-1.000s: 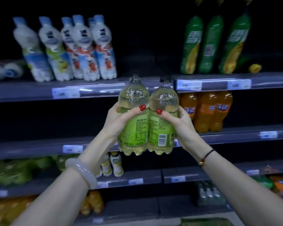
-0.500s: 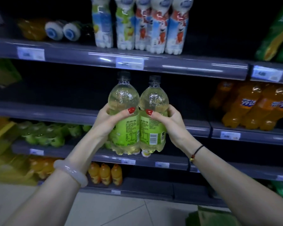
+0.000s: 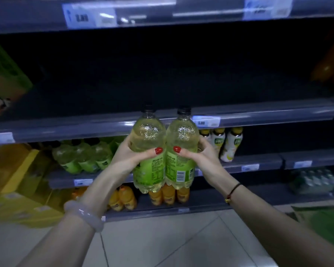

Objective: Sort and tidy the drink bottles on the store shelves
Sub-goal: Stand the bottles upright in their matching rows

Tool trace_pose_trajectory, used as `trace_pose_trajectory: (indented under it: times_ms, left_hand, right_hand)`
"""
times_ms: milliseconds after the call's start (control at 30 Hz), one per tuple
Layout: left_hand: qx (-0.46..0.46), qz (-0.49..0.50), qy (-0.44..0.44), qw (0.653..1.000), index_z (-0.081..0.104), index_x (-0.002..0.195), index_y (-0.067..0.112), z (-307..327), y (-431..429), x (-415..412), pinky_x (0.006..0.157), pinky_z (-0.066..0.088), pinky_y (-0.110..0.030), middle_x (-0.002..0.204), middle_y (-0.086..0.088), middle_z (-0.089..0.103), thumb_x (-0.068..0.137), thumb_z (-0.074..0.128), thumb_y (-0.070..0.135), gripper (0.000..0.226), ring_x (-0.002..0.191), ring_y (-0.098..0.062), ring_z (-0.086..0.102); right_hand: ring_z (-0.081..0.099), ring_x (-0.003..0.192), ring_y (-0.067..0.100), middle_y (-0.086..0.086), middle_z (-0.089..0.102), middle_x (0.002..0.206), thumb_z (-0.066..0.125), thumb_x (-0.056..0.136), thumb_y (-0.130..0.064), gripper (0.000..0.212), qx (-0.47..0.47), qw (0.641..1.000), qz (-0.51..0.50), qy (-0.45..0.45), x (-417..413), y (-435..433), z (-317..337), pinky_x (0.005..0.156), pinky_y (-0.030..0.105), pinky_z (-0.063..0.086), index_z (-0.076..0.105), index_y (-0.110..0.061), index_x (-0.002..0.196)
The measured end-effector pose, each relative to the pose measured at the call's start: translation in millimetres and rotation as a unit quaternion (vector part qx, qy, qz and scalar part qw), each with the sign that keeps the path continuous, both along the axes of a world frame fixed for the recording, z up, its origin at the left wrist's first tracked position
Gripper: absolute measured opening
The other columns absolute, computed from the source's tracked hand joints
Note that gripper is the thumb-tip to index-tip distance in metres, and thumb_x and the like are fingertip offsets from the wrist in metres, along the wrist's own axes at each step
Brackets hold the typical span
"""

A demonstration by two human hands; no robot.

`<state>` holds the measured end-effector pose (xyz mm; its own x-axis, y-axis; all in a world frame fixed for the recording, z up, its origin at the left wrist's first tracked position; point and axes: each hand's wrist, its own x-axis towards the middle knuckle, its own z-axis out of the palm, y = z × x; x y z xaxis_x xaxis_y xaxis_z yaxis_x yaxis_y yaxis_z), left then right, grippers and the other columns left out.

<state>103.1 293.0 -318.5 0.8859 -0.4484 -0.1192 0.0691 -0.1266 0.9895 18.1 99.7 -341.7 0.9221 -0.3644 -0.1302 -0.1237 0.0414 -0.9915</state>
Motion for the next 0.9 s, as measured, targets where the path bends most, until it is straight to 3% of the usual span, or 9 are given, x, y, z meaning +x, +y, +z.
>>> trace_pose_trajectory:
  times_ms: [133,233,333,433,500,600,700,767,900]
  left_hand:
    - [-0.001,0.025,0.023,0.999,0.052,0.119,0.033,-58,28,36,0.076,0.051,-0.024,0.109,0.008,0.069,0.023,0.092,0.049,0.105,0.098,-0.007,0.066]
    - [-0.001,0.048,0.038,0.998,0.052,0.121,0.03,-111,41,56,0.086,0.052,-0.031,0.113,0.004,0.068,0.021,0.094,0.045,0.109,0.107,-0.015,0.064]
    - [0.003,0.08,0.032,0.996,0.045,0.134,0.026,-164,48,79,0.097,0.048,-0.042,0.123,0.001,0.063,0.022,0.093,0.045,0.124,0.113,-0.019,0.06]
    - [-0.004,0.119,0.006,0.993,0.052,0.106,0.049,-206,48,109,0.082,0.053,-0.028,0.106,0.015,0.066,0.026,0.09,0.043,0.088,0.096,-0.003,0.064]
    - [-0.01,0.138,-0.019,0.99,0.048,0.103,0.052,-226,46,132,0.079,0.05,-0.023,0.106,0.022,0.06,0.033,0.088,0.04,0.081,0.096,0.001,0.059]
    - [-0.001,0.16,-0.031,0.987,0.032,0.139,0.028,-253,41,164,0.098,0.042,-0.033,0.118,0.014,0.05,0.048,0.089,0.032,0.108,0.11,-0.009,0.05]
    - [-0.033,0.156,-0.024,0.987,0.027,0.143,0.027,-280,42,184,0.097,0.039,-0.029,0.104,0.012,0.055,0.049,0.089,0.028,0.113,0.107,-0.008,0.052]
    - [-0.05,0.157,0.006,0.986,0.026,0.144,0.024,-291,41,195,0.105,0.038,-0.038,0.122,0.005,0.058,0.043,0.09,0.029,0.12,0.116,-0.017,0.054]
    - [-0.05,0.192,0.009,0.98,0.023,0.146,0.02,-302,40,214,0.106,0.041,-0.045,0.125,-0.013,0.061,0.048,0.09,0.015,0.119,0.115,-0.027,0.058]
  right_hand:
    - [0.064,0.085,-0.012,-0.018,0.067,0.1,0.086,0.064,-0.021,0.052,-0.004,1.0,0.008,0.008,36,25,-50,0.071,0.011,0.049,0.054,-0.037,0.101]
    - [0.065,0.084,-0.011,-0.016,0.066,0.102,0.085,0.066,-0.014,0.058,-0.006,1.0,0.012,0.016,60,40,-98,0.068,0.008,0.05,0.052,-0.033,0.109]
    - [0.065,0.081,-0.012,-0.014,0.067,0.097,0.083,0.068,-0.007,0.055,-0.007,1.0,0.019,0.009,91,53,-149,0.064,0.006,0.049,0.051,-0.033,0.104]
    - [0.066,0.088,-0.007,-0.014,0.067,0.102,0.083,0.069,-0.011,0.058,0.002,1.0,0.022,0.0,127,64,-192,0.075,0.011,0.052,0.049,-0.031,0.112]
    - [0.063,0.094,-0.005,-0.014,0.065,0.106,0.083,0.07,-0.016,0.063,0.003,1.0,0.022,-0.004,150,69,-213,0.077,0.012,0.05,0.045,-0.027,0.119]
    - [0.061,0.097,-0.001,-0.012,0.064,0.105,0.084,0.07,-0.023,0.058,0.0,1.0,0.01,-0.015,178,74,-237,0.067,0.006,0.047,0.045,-0.024,0.113]
    - [0.061,0.096,0.0,-0.012,0.065,0.103,0.083,0.071,-0.025,0.057,-0.013,1.0,0.002,-0.024,199,77,-253,0.077,0.011,0.05,0.05,-0.017,0.116]
    - [0.064,0.101,0.007,-0.005,0.068,0.106,0.082,0.072,-0.026,0.059,-0.02,0.999,0.001,-0.029,211,78,-259,0.088,0.022,0.052,0.051,-0.013,0.122]
    - [0.059,0.103,0.009,-0.009,0.06,0.106,0.082,0.072,-0.018,0.074,-0.045,0.998,0.012,-0.05,234,78,-267,0.069,0.001,0.045,0.037,-0.02,0.132]
